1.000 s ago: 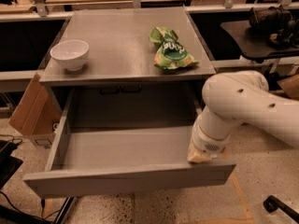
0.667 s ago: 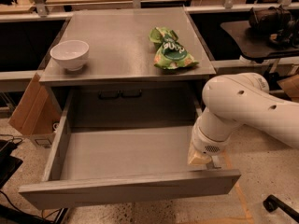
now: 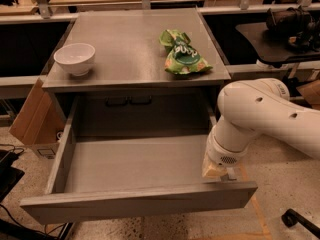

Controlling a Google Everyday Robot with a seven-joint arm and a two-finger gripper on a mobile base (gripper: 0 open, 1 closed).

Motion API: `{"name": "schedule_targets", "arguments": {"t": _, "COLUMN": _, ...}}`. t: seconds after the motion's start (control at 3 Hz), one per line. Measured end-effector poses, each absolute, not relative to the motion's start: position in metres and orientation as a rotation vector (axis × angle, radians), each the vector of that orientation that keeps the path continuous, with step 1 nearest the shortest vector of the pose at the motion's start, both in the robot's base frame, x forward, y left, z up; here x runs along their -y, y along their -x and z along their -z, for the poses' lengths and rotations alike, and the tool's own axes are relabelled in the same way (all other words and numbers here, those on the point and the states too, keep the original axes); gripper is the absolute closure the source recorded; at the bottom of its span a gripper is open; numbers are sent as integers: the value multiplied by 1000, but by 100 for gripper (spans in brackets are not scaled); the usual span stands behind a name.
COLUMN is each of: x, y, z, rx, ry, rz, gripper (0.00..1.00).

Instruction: Open top drawer

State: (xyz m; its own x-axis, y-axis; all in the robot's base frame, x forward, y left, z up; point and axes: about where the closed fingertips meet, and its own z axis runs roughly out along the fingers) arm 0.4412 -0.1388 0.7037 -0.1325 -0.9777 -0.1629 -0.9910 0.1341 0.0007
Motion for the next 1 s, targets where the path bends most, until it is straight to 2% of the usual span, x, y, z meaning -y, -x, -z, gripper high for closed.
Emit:
{"name": "schedule_targets", "arguments": {"t": 0.67, "x": 139, "y": -440, "z": -705, "rx": -2269, "ry": 1985, "rz": -159, "gripper": 12}}
{"name": "schedule_targets", "arguments": {"t": 1.0, "x": 139, "y": -440, "z": -705, "rx": -2269, "ry": 1986, "rz": -157, "gripper": 0}}
